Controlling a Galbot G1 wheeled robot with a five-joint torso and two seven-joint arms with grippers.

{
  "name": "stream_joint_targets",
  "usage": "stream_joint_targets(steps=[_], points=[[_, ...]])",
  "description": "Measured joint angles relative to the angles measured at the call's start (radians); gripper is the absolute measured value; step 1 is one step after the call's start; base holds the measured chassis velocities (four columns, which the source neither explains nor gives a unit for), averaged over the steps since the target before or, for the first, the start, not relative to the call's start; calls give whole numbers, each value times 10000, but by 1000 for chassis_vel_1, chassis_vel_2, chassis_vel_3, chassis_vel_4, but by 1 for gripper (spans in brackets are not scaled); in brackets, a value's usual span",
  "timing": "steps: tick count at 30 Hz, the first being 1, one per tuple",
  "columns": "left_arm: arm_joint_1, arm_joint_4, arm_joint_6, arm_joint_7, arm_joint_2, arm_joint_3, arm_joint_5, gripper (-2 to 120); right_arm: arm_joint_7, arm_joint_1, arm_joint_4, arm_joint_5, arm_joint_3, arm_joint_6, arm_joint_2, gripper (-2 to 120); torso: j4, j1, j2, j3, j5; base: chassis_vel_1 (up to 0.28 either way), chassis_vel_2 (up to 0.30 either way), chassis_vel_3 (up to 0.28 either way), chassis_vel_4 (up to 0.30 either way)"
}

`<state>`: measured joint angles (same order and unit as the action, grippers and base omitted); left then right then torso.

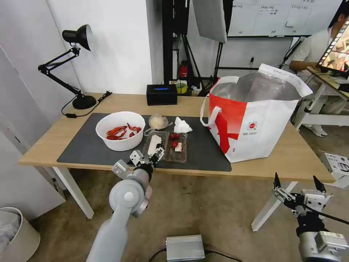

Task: Pick up the trash from the table and place it into the takeout bag.

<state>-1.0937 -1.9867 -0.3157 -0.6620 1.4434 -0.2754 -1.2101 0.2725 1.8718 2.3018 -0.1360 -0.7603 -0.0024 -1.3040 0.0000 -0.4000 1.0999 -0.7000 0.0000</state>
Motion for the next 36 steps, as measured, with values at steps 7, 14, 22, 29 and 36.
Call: stream_joint_targets(steps=[7,14,22,29,36], points=[[-69,-154,175,562,-45,26,342,100,-22,-52,-60,19,87,55,-54,100,0,0,0,0,0,0,0,0,0],[-79,-236,203,1564,-99,212,1089,100,-44,-66,-62,23,119,88,-58,100,0,1,0,0,0,0,0,0,0],[-50,-228,220,2546,-227,643,2389,99,-66,-73,-68,38,196,138,-163,100,0,0,0,0,0,0,0,0,0],[-21,29,481,3603,-372,961,4076,78,-101,-80,-53,65,290,179,-242,100,0,0,0,0,0,0,0,0,0],[63,316,686,4364,-509,1136,5481,53,-161,-108,38,8,453,199,-251,100,0,0,0,0,0,0,0,0,0]])
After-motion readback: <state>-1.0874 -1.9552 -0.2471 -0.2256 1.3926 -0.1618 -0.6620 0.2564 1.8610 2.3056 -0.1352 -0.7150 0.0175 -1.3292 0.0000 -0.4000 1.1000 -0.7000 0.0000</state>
